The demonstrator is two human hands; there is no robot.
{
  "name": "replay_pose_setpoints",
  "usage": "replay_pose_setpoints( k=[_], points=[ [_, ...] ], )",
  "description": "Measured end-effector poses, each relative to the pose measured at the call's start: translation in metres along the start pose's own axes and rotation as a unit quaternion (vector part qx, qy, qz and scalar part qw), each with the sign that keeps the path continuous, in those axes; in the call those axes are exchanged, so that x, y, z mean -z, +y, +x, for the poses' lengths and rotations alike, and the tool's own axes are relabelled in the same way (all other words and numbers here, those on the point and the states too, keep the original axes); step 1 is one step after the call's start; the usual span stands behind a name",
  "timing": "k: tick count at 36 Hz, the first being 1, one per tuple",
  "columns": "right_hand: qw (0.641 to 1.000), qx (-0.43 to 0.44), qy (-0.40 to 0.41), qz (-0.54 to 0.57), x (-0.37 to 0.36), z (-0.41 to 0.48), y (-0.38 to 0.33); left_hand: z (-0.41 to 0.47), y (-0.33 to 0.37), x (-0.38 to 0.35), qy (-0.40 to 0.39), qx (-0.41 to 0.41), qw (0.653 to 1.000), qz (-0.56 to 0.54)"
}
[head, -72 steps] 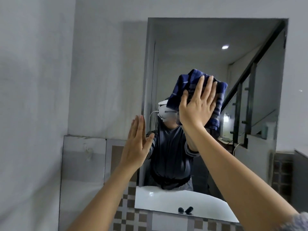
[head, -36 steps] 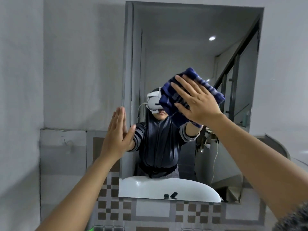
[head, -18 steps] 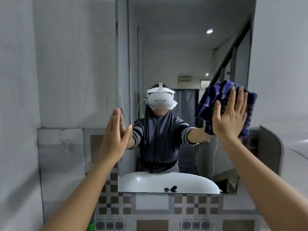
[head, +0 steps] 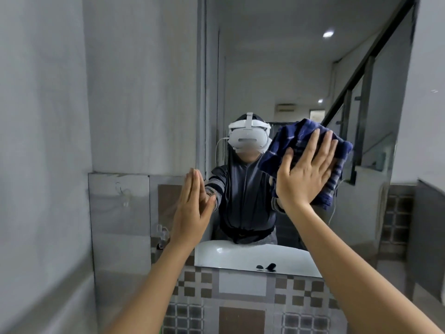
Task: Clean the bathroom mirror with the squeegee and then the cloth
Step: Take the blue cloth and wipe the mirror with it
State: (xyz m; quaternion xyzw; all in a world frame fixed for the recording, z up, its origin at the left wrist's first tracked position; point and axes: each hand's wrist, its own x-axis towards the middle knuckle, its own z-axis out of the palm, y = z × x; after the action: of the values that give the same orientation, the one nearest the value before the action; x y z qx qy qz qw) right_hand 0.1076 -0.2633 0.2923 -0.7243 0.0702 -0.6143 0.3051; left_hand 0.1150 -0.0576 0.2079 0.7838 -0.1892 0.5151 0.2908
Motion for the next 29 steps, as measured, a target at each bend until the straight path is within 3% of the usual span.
replay_pose_setpoints(
  k=[8, 13, 17, 22, 26, 29],
  points=[
    [0.994, 0.092, -0.049, -0.027, -0.019, -0.011, -0.043, -0.014, -0.002, -0.002, -0.030, 0.022, 0.999, -0.038],
    [0.975, 0.205, -0.079, -0.033, -0.025, -0.010, -0.066, -0.018, -0.006, -0.003, -0.014, 0.009, 0.999, -0.031],
    [0.937, 0.333, -0.089, -0.060, -0.034, -0.010, -0.078, -0.020, -0.010, -0.005, -0.006, 0.008, 1.000, -0.025],
    [0.896, 0.418, -0.119, -0.097, -0.037, -0.005, -0.077, -0.022, -0.013, -0.006, -0.005, 0.002, 1.000, -0.014],
    [0.820, 0.540, -0.145, -0.126, -0.034, 0.002, -0.067, -0.024, -0.014, -0.008, 0.001, 0.008, 1.000, -0.004],
    [0.784, 0.581, -0.162, -0.148, -0.029, 0.010, -0.060, -0.024, -0.015, -0.008, 0.007, 0.007, 1.000, 0.003]
  ],
)
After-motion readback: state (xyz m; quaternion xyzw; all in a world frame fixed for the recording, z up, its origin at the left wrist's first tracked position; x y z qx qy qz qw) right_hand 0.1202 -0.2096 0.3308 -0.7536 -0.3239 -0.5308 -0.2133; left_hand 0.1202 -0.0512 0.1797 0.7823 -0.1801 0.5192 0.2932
